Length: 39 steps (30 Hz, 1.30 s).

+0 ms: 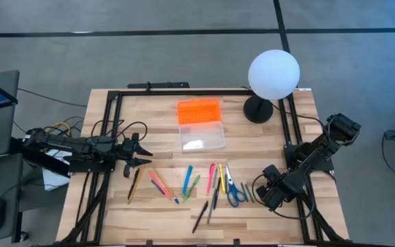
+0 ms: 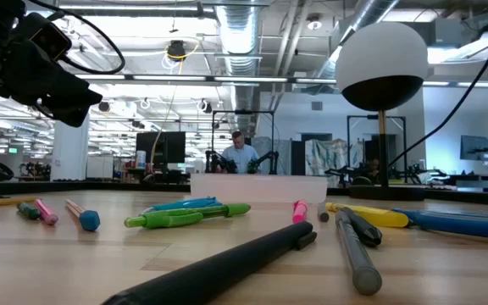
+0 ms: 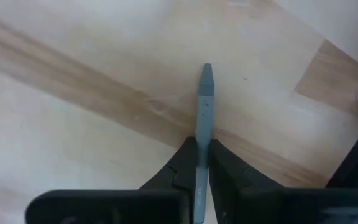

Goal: Pick & place school supplies into a supply box
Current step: Put the gray crayon into the supply box

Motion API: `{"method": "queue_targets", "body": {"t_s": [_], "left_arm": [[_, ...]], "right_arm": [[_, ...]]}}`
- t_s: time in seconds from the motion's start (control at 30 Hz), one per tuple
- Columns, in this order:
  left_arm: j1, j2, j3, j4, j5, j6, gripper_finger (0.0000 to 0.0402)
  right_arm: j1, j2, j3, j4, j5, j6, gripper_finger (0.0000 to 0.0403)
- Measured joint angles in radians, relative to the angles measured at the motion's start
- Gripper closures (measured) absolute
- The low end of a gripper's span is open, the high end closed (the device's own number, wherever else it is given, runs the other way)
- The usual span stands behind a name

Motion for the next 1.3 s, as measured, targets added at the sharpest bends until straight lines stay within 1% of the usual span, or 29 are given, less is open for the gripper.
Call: {"method": "queue_targets", "body": {"t_s": [0.23, 0.43, 0.77, 1.13, 1.3], "left_arm": [[0.0, 0.0, 0.0, 0.0, -0.001, -0.001, 0.0272], [0.0, 0.0, 0.0, 0.0, -0.001, -0.01, 0.0272], [0.0, 0.0, 0.0, 0.0, -0.002, -0.011, 0.0272], [0.0, 0.0, 0.0, 0.0, -0.002, -0.011, 0.0272], [0.0, 0.0, 0.0, 0.0, -0.002, -0.011, 0.0272]], "right_arm": [[-0.045, 0.002, 0.01, 0.024, -0.023, -0.149, 0.0371], [-0.085, 0.001, 0.013, 0.057, -0.048, -0.219, 0.037], [-0.1, -0.001, -0.005, 0.09, -0.076, -0.218, 0.0358], [-0.099, -0.001, -0.006, 0.09, -0.062, -0.22, 0.0357], [-0.099, -0.001, -0.006, 0.09, -0.048, -0.198, 0.0363]]}}
